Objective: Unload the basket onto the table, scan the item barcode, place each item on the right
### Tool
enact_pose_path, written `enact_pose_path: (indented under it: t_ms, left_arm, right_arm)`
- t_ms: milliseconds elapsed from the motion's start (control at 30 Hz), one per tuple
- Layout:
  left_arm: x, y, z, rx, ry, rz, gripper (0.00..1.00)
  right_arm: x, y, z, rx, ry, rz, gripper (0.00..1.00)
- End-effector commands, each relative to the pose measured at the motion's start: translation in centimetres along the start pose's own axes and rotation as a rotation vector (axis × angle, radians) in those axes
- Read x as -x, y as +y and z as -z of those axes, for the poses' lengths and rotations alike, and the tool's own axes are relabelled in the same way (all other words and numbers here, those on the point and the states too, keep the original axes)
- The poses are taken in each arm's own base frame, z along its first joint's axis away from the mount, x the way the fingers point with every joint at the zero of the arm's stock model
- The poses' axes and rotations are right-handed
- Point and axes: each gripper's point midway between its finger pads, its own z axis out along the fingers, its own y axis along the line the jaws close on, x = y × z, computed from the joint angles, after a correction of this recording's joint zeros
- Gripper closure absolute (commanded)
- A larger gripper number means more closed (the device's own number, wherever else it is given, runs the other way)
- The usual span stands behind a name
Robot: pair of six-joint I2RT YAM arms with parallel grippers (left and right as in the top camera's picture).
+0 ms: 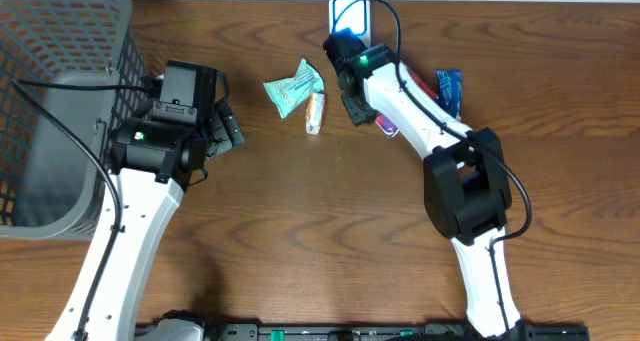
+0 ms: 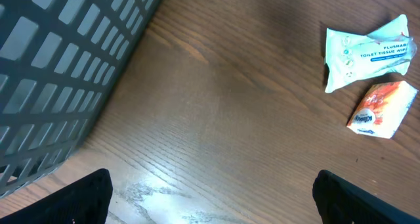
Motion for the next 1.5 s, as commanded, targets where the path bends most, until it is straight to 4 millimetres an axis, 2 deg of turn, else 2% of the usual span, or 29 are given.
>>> enact_pose_path:
  t_ms: [0,33,67,100,167,200,367,500,533,600,700,867,933,1000,1067,1167,1200,1233,1267,1367,1467]
  left_arm:
    - [0.0,0.0,0.0,-0.001,0.006,0.010,0.02]
    - [0.0,0.0,0.0,-0.001,0.006,0.010,0.02]
    - [0.0,0.0,0.0,-0.001,0.006,0.010,0.02]
    - [0.0,0.0,0.0,-0.001,0.006,0.010,0.02]
    - [0.0,0.0,0.0,-0.001,0.006,0.010,0.02]
    - [0.0,0.0,0.0,-0.001,0.006,0.010,0.02]
    - [0.0,0.0,0.0,-0.001,0.006,0.010,0.02]
    - [0.0,0.0,0.0,-0.001,0.006,0.010,0.02]
    - [0.0,0.0,0.0,-0.001,0.006,0.010,0.02]
    - [0.0,0.0,0.0,-0.001,0.006,0.010,0.02]
    - [0.0,0.0,0.0,-0.001,0.006,0.010,0.02]
    - [0.0,0.0,0.0,-0.001,0.006,0.010,0.02]
    - [0.0,0.0,0.0,-0.001,0.006,0.010,0.02]
    - [0.0,0.0,0.0,-0.001,0.006,0.010,0.02]
    - [0.0,0.0,0.0,-0.001,0.006,0.010,0.02]
    - [0.0,0.0,0.0,-0.001,0.006,0.010,0.02]
    - [0.0,0.0,0.0,-0.001,0.006,0.010,0.02]
    - [0.0,0.0,0.0,-0.001,0.006,0.010,0.02]
    - [0.0,0.0,0.0,-0.001,0.006,0.010,0.02]
    - [0.0,0.0,0.0,-0.001,0.006,0.010,0.02]
    - [0.0,0.0,0.0,-0.001,0.006,0.010,0.02]
  right_arm:
    - [-1.7,0.5,-2.1,-0.031,0.037,0.009,0.39]
    - [-1.9,0.6,-2.4,-0.031,0.040,0.009,0.40]
    - [-2.4,0.7,-2.7,-0.033,0.051,-0.019,0.48]
    - [-2.5,0.6,-2.7,-0.034,0.055,-0.034,0.58]
    - [-2.4,1.0,-2.4,-0.003,0.053,-0.057,0.94]
    - [-2.3,1.3,-2.3,0.017,0.052,-0.060,0.99]
    - [-0.6,3.0,0.5,0.205,0.047,-0.088,0.99]
    - [1.3,3.1,5.3,0.445,0.043,-0.122,0.99]
    - [1.8,3.3,7.1,0.572,0.038,-0.119,0.99]
    - [2.1,3.2,9.4,0.739,0.033,-0.132,0.99]
    - [2.7,2.1,12.2,1.030,0.012,-0.189,0.99]
    - [2.9,-0.9,13.8,1.480,-0.034,-0.327,0.99]
    - [2.5,-1.7,13.4,1.609,-0.038,-0.384,0.99]
    - [0.7,-1.8,10.4,1.661,-0.002,-0.463,0.99]
    - [-0.3,-1.7,8.6,1.637,0.029,-0.495,0.99]
    - [-1.9,-2.5,4.8,1.458,0.118,-0.564,0.99]
    - [-2.7,-3.8,2.6,1.309,0.163,-0.607,0.98]
    - [-3.0,-4.3,1.9,1.259,0.177,-0.622,0.97]
    - [-3.5,-5.8,0.6,1.132,0.193,-0.653,0.93]
    - [-4.0,-9.8,0.0,0.892,0.180,-0.669,0.72]
    - [-4.2,-12.5,1.3,0.733,0.178,-0.653,0.64]
